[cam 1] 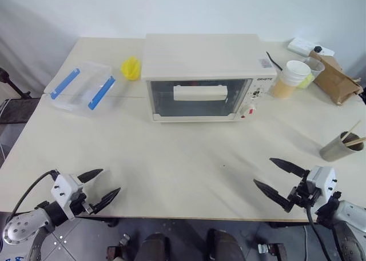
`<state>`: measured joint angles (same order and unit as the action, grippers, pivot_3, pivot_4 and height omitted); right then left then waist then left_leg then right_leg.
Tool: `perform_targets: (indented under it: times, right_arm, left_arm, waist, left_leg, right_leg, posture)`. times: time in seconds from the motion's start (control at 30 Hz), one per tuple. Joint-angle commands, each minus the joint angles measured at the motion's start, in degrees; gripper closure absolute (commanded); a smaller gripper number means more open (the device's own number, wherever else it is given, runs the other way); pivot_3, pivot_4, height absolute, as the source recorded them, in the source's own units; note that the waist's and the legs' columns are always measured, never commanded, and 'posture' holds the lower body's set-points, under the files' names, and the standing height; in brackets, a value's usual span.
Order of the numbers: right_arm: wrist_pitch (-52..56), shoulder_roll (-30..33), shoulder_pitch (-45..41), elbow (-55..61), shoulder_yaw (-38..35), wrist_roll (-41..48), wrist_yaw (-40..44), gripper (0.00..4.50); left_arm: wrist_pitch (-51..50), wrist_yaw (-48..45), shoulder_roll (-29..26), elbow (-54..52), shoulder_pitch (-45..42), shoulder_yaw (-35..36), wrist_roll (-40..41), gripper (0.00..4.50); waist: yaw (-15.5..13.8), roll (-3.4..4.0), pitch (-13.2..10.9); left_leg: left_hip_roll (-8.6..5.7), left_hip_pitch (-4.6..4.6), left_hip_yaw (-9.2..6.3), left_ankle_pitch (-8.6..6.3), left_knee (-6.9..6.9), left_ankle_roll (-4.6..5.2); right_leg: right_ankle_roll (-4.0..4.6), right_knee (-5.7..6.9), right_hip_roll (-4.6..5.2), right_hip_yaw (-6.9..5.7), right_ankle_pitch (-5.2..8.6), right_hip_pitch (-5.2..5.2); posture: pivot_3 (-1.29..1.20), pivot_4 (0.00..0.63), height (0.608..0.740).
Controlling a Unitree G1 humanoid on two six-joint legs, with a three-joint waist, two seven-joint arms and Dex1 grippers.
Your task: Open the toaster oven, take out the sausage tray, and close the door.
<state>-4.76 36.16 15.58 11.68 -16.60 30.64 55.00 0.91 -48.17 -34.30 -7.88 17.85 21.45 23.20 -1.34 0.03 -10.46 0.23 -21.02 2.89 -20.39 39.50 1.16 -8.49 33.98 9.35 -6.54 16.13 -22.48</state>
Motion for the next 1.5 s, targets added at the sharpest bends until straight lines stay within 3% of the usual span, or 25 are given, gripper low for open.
perform_targets:
  times: [0.03, 0.1, 0.27, 0.37, 0.57, 0.67, 0.9, 1.1, 1.33, 1.5]
  right_arm:
    - [-0.61, 0.09, -1.38, 1.31, -0.49, 0.6, 1.1, 0.06]
    - [1.67, -0.33, -3.99, 3.16, 0.98, 1.73, 0.07, 0.06]
    - [11.65, -1.77, -18.33, 6.98, 6.94, 5.0, -4.23, 0.06]
    - [16.4, -2.49, -26.27, 4.52, 10.29, 3.93, -5.89, 0.06]
    - [19.94, -6.22, -37.41, -3.22, 12.95, 0.63, -10.1, 0.06]
    - [17.3, -8.61, -42.66, -7.62, 14.67, -0.86, -7.66, 0.06]
    - [13.36, -12.22, -46.06, -9.51, 15.62, -2.38, -5.27, 0.06]
    - [8.36, -11.45, -43.77, -6.89, 16.93, -2.32, 2.66, 0.06]
    - [1.9, -7.94, -39.42, -4.94, 19.05, -6.75, 9.0, 0.06]
    - [-2.03, -7.91, -40.02, -5.23, 18.87, -8.54, 8.95, 0.0]
  left_arm:
    - [0.74, 0.49, 0.08, -0.07, -1.18, 1.44, 1.03, 0.0]
    - [1.8, 1.77, 0.08, -0.45, -1.95, 1.95, -0.05, 0.0]
    - [-8.94, -3.48, -0.97, -0.97, -8.4, 5.94, 18.02, 0.0]
    - [-15.87, -2.3, -2.01, -1.1, -12.7, 7.89, 24.66, 0.0]
    - [-20.54, -2.75, -2.19, -2.09, -17.06, 7.34, 27.75, 0.0]
    - [-24.52, -3.05, -2.35, -4.51, -17.49, 6.07, 30.19, 0.0]
    - [-24.09, -2.01, 0.02, -4.63, -17.17, 5.15, 28.14, 0.0]
    - [-23.14, -0.83, 0.87, -3.71, -19.91, 3.97, 26.15, 0.0]
    - [-24.5, 3.23, 2.5, -2.36, -30.07, 4.9, 29.38, 0.0]
    - [-23.38, 2.34, 3.38, 1.65, -36.93, 3.98, 29.28, 1.14]
  waist:
    - [0.0, 0.0, 0.0]
    - [0.06, 0.0, 0.0]
    - [0.52, 0.04, -0.01]
    - [0.53, 0.04, -0.01]
    - [0.57, 0.03, -0.01]
    - [1.04, 0.04, -0.01]
    - [1.59, 0.04, -0.01]
    - [1.52, 0.04, -0.01]
    - [1.64, 0.04, -0.02]
    - [1.65, 0.03, -0.03]
  left_leg:
    - [0.0, 0.0, 0.01, 0.0, 0.0, 0.0]
    - [0.01, 0.0, 0.01, 0.0, 0.0, 0.0]
    - [0.32, 0.01, 0.07, 0.0, 0.1, -0.02]
    - [0.36, -0.03, -0.01, -0.01, 0.23, -0.06]
    - [0.02, -0.12, -0.03, -0.17, 0.3, -0.04]
    - [0.01, -0.12, -0.06, -0.17, 0.32, -0.04]
    - [0.01, -0.12, -0.06, -0.2, 0.28, -0.1]
    - [0.01, -0.13, -0.04, -0.19, 0.31, -0.1]
    - [0.02, -0.13, -0.06, -0.2, 0.3, -0.11]
    - [0.02, -0.11, -0.04, -0.2, 0.28, -0.12]
  right_leg:
    - [0.0, 0.0, 0.0, 0.0, 0.0, 0.0]
    - [0.0, 0.01, 0.0, 0.01, 0.0, 0.0]
    - [0.05, 0.12, -0.02, -0.01, -0.03, -0.06]
    - [0.07, 0.28, -0.04, -0.05, -0.05, -0.09]
    - [0.01, 0.32, -0.04, -0.29, -0.08, -0.11]
    - [0.01, 0.32, -0.05, -0.31, -0.08, -0.12]
    - [0.0, 0.45, -0.05, -0.43, -0.08, -0.13]
    - [0.0, 0.45, -0.05, -0.43, -0.08, -0.12]
    - [-0.01, 0.45, -0.06, -0.46, -0.08, -0.12]
    - [-0.01, 0.46, -0.06, -0.45, -0.09, -0.14]
  posture:
    - [0.0, 0.15, 0.74]
    - [0.0, 0.15, 0.74]
    - [0.0, 0.15, 0.74]
    - [0.0, 0.15, 0.74]
    - [0.0, 0.15, 0.74]
    - [0.0, 0.15, 0.74]
    - [0.0, 0.15, 0.74]
    - [0.0, 0.15, 0.74]
    - [0.0, 0.15, 0.74]
    - [0.0, 0.15, 0.74]
